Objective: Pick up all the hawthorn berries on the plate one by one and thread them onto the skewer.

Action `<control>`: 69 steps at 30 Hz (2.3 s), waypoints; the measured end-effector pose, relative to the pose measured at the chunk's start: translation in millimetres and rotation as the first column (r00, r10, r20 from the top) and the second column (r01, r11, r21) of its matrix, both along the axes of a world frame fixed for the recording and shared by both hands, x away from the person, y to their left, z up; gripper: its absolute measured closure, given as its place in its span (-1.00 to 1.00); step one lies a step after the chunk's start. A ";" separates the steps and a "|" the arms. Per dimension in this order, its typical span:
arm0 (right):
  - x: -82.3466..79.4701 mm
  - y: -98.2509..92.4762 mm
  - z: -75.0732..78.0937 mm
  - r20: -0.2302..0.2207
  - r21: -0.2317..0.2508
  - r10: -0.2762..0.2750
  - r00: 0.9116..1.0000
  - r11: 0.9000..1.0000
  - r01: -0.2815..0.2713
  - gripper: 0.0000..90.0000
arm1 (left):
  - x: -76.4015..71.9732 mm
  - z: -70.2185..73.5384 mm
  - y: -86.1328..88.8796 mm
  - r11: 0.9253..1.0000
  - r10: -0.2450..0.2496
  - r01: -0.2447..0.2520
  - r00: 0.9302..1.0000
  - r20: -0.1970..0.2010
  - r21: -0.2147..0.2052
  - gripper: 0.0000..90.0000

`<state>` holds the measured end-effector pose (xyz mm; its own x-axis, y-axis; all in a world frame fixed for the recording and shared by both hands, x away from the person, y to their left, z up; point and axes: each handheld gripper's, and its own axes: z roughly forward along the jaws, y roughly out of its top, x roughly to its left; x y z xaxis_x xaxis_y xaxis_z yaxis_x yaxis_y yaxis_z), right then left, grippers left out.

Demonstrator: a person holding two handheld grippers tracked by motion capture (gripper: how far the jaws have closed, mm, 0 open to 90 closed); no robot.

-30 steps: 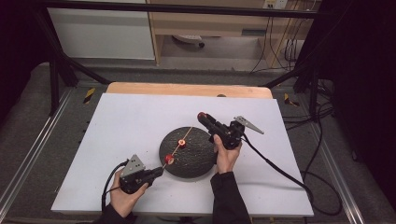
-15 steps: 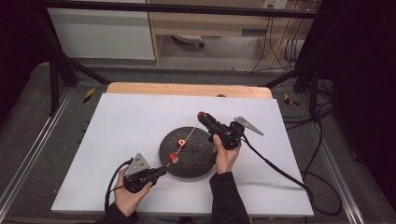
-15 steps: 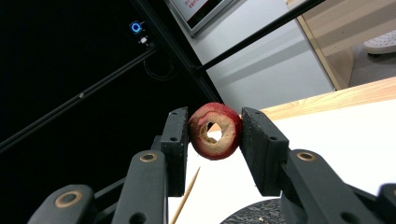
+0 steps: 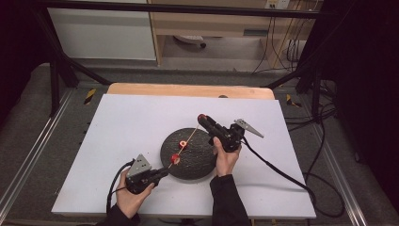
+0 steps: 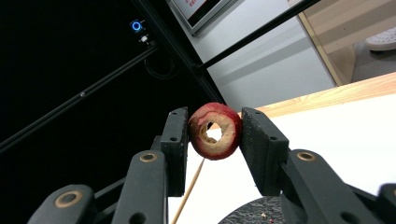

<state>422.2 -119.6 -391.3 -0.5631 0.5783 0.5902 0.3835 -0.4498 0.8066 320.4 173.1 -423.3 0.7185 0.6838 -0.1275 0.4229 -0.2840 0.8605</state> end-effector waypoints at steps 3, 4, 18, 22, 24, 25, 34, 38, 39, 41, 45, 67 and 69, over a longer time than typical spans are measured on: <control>-0.6 0.6 -0.5 -0.005 0.002 0.002 1.000 1.000 -0.002 0.41 | 0.2 -0.2 -1.9 1.000 0.007 -0.007 1.000 0.000 -0.005 0.97; -0.6 0.8 -0.8 -0.005 0.002 0.002 1.000 1.000 -0.002 0.41 | 0.2 -0.2 -1.9 1.000 0.007 -0.007 1.000 0.000 -0.005 0.97; -0.9 2.5 -3.1 -0.008 0.015 0.005 1.000 1.000 -0.005 0.41 | 1.8 3.4 -15.3 0.999 0.040 -0.040 0.999 0.002 -0.028 0.97; -1.6 1.8 -1.6 -0.007 0.022 0.001 1.000 1.000 -0.001 0.41 | 4.3 3.5 -18.7 0.999 0.045 -0.045 0.999 -0.007 -0.029 0.97; -1.8 1.5 -1.0 -0.008 0.022 0.001 1.000 1.000 -0.001 0.41 | 4.3 3.3 -19.2 0.999 0.046 -0.046 0.999 -0.006 -0.025 0.97; -1.8 1.3 -0.8 -0.007 0.021 0.003 1.000 1.000 -0.003 0.41 | 3.9 3.2 -19.2 0.999 0.048 -0.048 0.999 -0.007 -0.020 0.97; -1.4 3.2 -4.0 -0.007 0.002 0.004 1.000 1.000 -0.004 0.41 | 2.3 3.5 -18.2 0.998 0.064 -0.065 0.998 -0.023 -0.010 0.97; -2.0 5.9 -7.6 -0.024 0.010 0.019 1.000 1.000 -0.019 0.41 | 1.9 5.5 -20.9 0.996 0.082 -0.082 0.997 -0.008 -0.025 0.97; -2.4 6.5 -8.1 -0.028 0.012 0.022 0.999 1.000 -0.021 0.41 | 3.2 5.7 -22.8 0.996 0.083 -0.084 0.996 -0.008 -0.027 0.97; -2.6 7.1 -9.2 -0.029 0.011 0.028 0.999 1.000 -0.027 0.41 | 4.1 5.8 -24.0 0.996 0.084 -0.085 0.996 -0.009 -0.029 0.97; -3.6 7.7 -10.0 -0.033 0.009 0.033 0.999 0.999 -0.033 0.41 | 8.0 8.4 -28.1 0.996 0.085 -0.085 0.996 -0.008 -0.032 0.97; -16.7 14.1 -17.6 -0.040 -0.033 0.083 0.996 0.996 -0.084 0.41 | 28.0 15.8 -37.7 0.996 0.073 -0.073 0.997 -0.002 -0.053 0.97; -17.7 14.8 -18.6 -0.040 -0.038 0.087 0.995 0.995 -0.088 0.41 | 29.0 16.2 -38.3 0.996 0.071 -0.071 0.997 -0.001 -0.053 0.97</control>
<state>404.5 -104.9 -409.9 -0.5899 0.5511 0.5901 0.4511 -0.3813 0.8070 349.4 134.7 -407.1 0.6683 0.7255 -0.1642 0.4399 -0.2075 0.8737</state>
